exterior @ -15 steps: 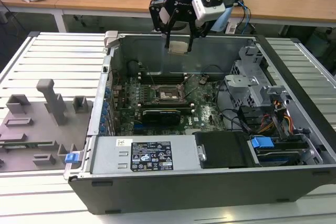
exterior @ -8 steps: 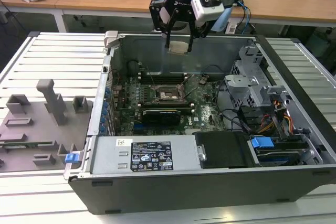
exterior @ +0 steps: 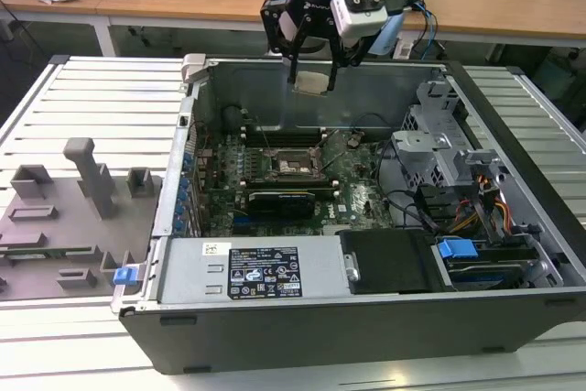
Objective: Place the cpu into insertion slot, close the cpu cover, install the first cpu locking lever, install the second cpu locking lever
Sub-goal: 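Place the cpu into insertion slot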
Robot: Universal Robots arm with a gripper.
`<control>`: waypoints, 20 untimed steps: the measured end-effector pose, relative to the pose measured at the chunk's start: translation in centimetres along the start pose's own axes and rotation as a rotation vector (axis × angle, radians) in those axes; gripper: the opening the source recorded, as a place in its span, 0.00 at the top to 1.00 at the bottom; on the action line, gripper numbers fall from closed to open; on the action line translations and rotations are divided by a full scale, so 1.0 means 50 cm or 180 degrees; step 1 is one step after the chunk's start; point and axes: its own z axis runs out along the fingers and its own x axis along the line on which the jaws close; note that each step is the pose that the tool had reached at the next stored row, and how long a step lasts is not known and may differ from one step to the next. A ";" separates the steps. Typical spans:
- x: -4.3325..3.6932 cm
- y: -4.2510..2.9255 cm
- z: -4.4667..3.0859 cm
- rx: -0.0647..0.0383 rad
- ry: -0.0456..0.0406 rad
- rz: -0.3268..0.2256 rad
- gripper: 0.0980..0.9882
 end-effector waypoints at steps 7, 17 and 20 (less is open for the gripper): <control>0.000 0.000 0.000 -0.0002 -0.0007 0.0082 0.50; 0.000 0.000 0.000 -0.0004 -0.0020 0.0226 0.50; 0.000 0.000 0.000 -0.0005 -0.0023 0.0256 0.50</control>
